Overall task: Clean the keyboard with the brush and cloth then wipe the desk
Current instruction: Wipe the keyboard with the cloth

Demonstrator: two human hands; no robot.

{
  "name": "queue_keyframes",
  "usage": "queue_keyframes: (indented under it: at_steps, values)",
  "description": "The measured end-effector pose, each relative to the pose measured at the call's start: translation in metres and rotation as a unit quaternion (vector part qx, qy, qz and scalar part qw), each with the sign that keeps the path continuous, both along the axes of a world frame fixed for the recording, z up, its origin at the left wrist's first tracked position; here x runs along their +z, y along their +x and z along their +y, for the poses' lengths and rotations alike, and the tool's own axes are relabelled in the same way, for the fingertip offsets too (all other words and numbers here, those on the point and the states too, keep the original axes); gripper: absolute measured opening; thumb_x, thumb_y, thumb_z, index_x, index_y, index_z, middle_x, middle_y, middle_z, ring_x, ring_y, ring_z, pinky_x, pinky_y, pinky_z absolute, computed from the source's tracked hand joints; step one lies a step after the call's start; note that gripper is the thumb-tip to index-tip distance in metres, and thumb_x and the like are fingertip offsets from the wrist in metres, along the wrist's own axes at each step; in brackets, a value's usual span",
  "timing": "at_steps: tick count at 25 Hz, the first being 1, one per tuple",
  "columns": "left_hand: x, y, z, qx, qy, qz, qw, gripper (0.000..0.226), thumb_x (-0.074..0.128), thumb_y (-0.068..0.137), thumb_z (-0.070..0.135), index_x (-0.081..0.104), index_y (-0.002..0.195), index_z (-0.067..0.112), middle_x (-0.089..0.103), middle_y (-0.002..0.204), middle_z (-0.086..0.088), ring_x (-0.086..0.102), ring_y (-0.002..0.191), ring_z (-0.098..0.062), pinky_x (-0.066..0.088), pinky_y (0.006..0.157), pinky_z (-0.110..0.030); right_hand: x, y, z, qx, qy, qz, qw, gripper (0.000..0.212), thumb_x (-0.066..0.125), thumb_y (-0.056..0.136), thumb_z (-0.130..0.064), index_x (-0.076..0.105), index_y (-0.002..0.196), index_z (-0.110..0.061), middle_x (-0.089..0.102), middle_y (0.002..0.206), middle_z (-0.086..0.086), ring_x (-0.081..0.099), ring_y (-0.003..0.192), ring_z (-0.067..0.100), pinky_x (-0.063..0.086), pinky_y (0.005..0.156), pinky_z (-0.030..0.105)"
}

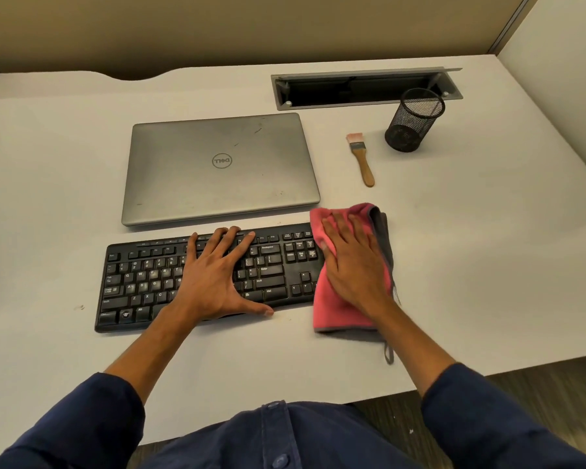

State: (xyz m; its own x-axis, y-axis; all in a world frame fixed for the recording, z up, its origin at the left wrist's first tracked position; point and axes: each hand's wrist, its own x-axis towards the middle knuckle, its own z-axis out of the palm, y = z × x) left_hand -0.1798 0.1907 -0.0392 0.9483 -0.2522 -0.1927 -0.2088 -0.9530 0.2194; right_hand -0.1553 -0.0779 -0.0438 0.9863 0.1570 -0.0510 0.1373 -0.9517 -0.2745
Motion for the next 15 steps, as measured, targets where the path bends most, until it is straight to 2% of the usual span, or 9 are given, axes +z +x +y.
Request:
queue_keyframes:
  at_steps: [3, 6, 8, 10, 11, 15]
  values:
    - [-0.001, -0.001, 0.001, -0.004, -0.003, -0.009, 1.000, 0.137, 0.030, 0.038, 0.110, -0.008, 0.151, 0.042, 0.005, 0.167, -0.003, 0.000, 0.154, -0.024, -0.014, 0.119, -0.057, 0.002, 0.035, 0.003, -0.007, 0.001, 0.011, 1.000, 0.051, 0.028, 0.106, -0.033, 0.026, 0.155, -0.022, 0.019, 0.164, 0.001, 0.011, 0.152, 0.022, 0.008, 0.124, 0.044]
    - [-0.003, -0.001, 0.001, -0.005, -0.011, -0.018, 1.000, 0.139, 0.031, 0.039, 0.110, -0.003, 0.154, 0.041, 0.008, 0.167, -0.004, 0.002, 0.154, -0.025, -0.014, 0.119, -0.056, 0.009, 0.046, 0.000, -0.045, 0.040, -0.038, 0.997, 0.045, 0.033, 0.105, -0.028, 0.040, 0.149, -0.021, 0.030, 0.161, 0.003, 0.018, 0.151, 0.024, 0.014, 0.123, 0.045]
    - [-0.003, -0.002, 0.002, -0.005, -0.007, -0.023, 1.000, 0.139, 0.032, 0.040, 0.110, -0.002, 0.155, 0.040, 0.008, 0.167, -0.003, 0.001, 0.154, -0.024, -0.014, 0.119, -0.056, 0.013, 0.034, 0.005, -0.015, 0.050, -0.065, 0.997, 0.048, 0.032, 0.104, -0.028, 0.037, 0.150, -0.019, 0.030, 0.160, 0.003, 0.019, 0.151, 0.023, 0.014, 0.123, 0.046]
    - [-0.004, -0.001, 0.003, -0.004, -0.008, -0.023, 1.000, 0.140, 0.032, 0.040, 0.110, 0.000, 0.156, 0.040, 0.009, 0.167, -0.003, 0.002, 0.154, -0.024, -0.014, 0.120, -0.056, 0.009, 0.013, 0.010, 0.057, 0.012, -0.025, 0.998, 0.056, 0.024, 0.102, -0.035, 0.025, 0.156, -0.022, 0.022, 0.164, -0.002, 0.013, 0.152, 0.018, 0.011, 0.124, 0.046]
    - [-0.004, -0.001, 0.002, -0.006, -0.010, -0.024, 1.000, 0.140, 0.032, 0.040, 0.110, 0.000, 0.156, 0.040, 0.010, 0.167, -0.004, 0.002, 0.154, -0.024, -0.014, 0.120, -0.056, 0.005, 0.006, 0.006, 0.059, -0.013, -0.004, 0.998, 0.059, 0.022, 0.100, -0.037, 0.020, 0.157, -0.023, 0.018, 0.165, -0.003, 0.010, 0.152, 0.017, 0.009, 0.124, 0.046]
    - [-0.004, -0.002, 0.002, -0.009, -0.001, -0.028, 1.000, 0.139, 0.034, 0.041, 0.110, -0.004, 0.155, 0.041, 0.006, 0.167, -0.003, -0.002, 0.154, -0.022, -0.016, 0.119, -0.055, 0.012, 0.008, -0.014, -0.077, -0.041, -0.027, 0.996, 0.053, 0.029, 0.103, -0.031, 0.031, 0.153, -0.015, 0.029, 0.161, 0.006, 0.019, 0.150, 0.024, 0.014, 0.123, 0.047]
